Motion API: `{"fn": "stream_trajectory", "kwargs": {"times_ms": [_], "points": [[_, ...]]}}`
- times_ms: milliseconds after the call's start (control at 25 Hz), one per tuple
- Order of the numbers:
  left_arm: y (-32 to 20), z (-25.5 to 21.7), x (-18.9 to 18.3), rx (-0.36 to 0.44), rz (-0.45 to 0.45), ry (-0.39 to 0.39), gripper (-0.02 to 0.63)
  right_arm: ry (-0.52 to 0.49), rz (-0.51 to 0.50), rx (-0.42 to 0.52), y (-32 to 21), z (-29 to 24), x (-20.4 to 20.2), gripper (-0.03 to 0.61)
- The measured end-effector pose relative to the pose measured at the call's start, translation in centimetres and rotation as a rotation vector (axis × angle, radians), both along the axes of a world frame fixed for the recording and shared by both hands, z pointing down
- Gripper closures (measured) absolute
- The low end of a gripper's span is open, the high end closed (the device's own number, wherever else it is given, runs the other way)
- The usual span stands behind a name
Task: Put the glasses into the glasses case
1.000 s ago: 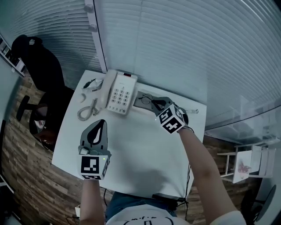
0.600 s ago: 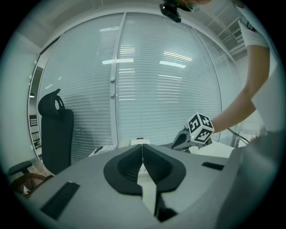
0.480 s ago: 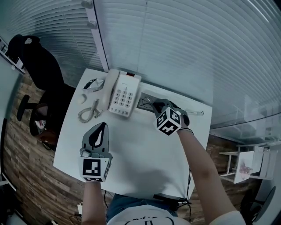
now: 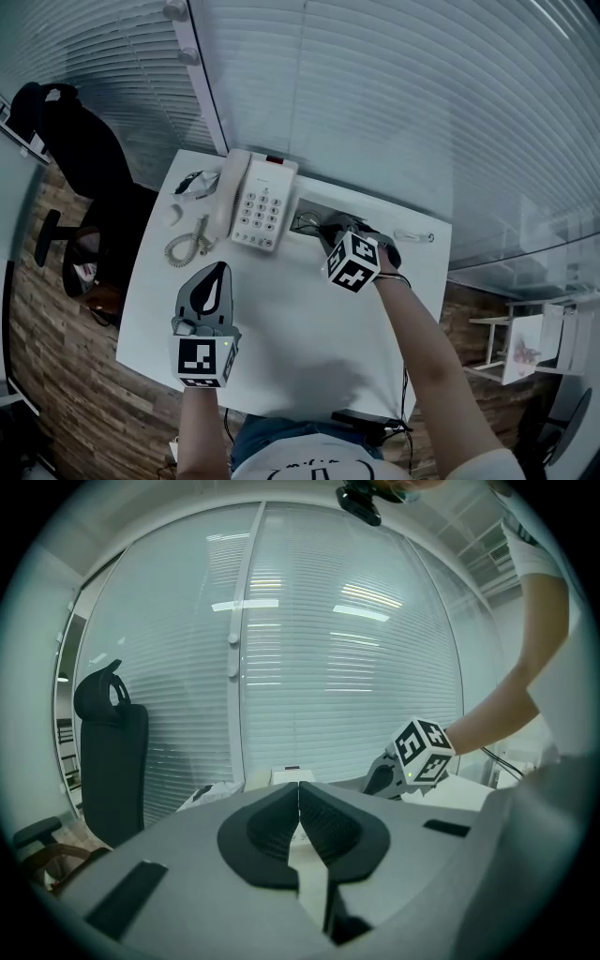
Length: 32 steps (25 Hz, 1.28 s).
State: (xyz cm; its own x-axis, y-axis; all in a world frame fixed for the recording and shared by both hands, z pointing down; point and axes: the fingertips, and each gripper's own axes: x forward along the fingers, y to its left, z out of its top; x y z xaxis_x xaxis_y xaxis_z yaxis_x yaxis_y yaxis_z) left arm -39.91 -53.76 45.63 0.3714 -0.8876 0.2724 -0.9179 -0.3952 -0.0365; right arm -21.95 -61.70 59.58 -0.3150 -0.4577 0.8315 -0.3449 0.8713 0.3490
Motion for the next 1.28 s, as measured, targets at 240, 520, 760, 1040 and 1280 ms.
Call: {"fn": "stream_trajectory", "kwargs": {"times_ms": [240, 520, 760, 1040, 1280], "points": [[0.3, -0.1, 0.1, 0.004, 0.020, 0.015, 0.597, -0.046, 0.081, 0.020, 0.2, -2.0, 0.9, 0.536], [0.2, -1.0, 0.9, 0.033, 0.068, 0.045, 0.597, -0.164, 0.202, 0.130, 1.9, -8.0, 2.2, 0.486], [2.2, -3.0, 2.2, 0.084, 0.099, 0.061, 0.597, -0.245, 0.264, 0.245, 6.4, -13.5, 3.3, 0.548], [6.9, -6.7, 3.2, 0.155, 0.097, 0.063, 0.597, -0.403, 0.341, 0.336, 13.4, -19.4, 4.1, 0.568], [12.4, -9.5, 3.7, 0.215, 0.079, 0.060, 0.597, -0.637, 0.433, 0.457, 21.1, -25.6, 4.8, 0.568]]}}
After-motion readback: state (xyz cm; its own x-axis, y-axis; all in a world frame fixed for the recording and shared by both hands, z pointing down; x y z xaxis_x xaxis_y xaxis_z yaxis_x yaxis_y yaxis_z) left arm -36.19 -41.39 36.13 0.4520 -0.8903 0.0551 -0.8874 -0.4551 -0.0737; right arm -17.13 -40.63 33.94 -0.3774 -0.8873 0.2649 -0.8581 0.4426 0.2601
